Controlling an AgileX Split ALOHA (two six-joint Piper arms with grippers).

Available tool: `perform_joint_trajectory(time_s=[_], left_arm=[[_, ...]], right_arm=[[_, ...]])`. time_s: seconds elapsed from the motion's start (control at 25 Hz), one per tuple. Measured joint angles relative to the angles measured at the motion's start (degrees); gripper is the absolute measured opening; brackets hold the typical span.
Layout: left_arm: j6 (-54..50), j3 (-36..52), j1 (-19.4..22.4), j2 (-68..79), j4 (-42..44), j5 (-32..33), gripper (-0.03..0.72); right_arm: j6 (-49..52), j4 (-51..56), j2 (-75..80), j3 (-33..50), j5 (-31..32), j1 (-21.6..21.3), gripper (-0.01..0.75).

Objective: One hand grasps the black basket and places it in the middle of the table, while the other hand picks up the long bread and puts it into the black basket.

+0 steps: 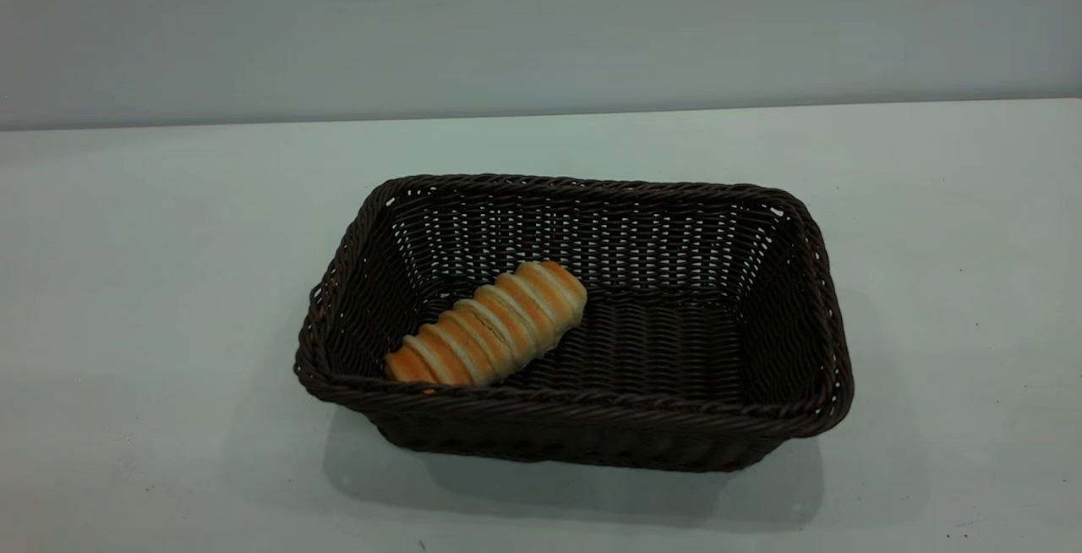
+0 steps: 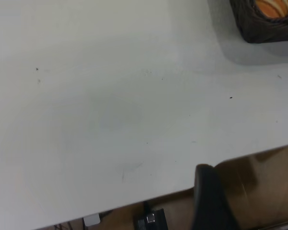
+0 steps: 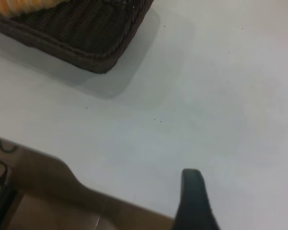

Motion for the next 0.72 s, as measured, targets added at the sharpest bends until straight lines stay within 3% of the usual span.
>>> perform_joint_trajectory(time_s=[0.4, 0.72], left_arm=[[0.00, 0.04, 0.41, 0.00, 0.00, 0.00, 0.468], [0.00, 0.04, 13.40, -6.62, 0.24, -0.01, 0.468]], right_arm=[[0.00, 0.00, -0.54, 0.00, 0.00, -0.76, 0.562], [0.05, 0.33, -4.46, 0.00, 0.00, -12.13, 0.562]])
